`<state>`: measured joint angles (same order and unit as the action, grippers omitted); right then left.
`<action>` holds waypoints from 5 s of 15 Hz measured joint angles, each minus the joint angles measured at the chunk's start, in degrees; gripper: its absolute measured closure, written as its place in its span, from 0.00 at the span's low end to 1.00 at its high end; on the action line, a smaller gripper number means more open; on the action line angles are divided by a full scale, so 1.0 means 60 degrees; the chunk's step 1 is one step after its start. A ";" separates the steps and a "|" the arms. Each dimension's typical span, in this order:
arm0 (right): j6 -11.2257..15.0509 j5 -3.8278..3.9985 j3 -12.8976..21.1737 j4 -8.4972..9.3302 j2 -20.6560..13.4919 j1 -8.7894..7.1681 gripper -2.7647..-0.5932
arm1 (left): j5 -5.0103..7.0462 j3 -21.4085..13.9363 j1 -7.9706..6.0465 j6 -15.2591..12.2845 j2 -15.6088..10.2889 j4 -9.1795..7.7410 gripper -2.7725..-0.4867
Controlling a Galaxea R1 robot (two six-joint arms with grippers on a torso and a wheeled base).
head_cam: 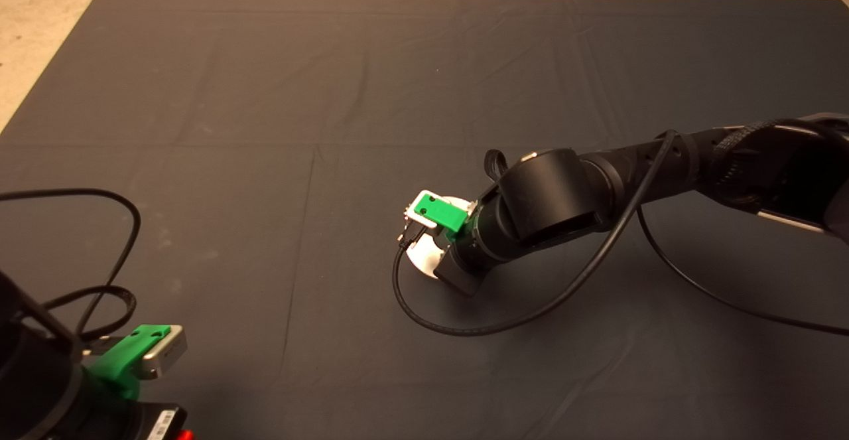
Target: Install three planetary gears onto the carrier pins
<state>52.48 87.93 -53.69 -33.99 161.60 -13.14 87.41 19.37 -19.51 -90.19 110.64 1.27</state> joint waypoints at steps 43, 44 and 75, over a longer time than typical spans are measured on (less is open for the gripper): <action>-0.0236 -0.0006 -0.0438 -0.0114 0.0240 0.0183 0.55 | 0.0000 0.0000 0.0158 0.0014 0.0026 -0.0001 0.19; -0.0236 0.0000 -0.0260 -0.0118 0.0232 0.0179 0.54 | 0.0000 0.0000 0.0158 0.0014 0.0025 -0.0001 0.19; 0.6298 -0.0006 0.4659 0.5500 -0.5031 -0.2228 0.14 | 0.0004 0.0000 0.0009 0.1902 -0.0823 -0.0473 0.01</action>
<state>90.27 87.89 -25.74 -0.99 131.41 -26.51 87.43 19.37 -19.46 -78.78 105.70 -1.57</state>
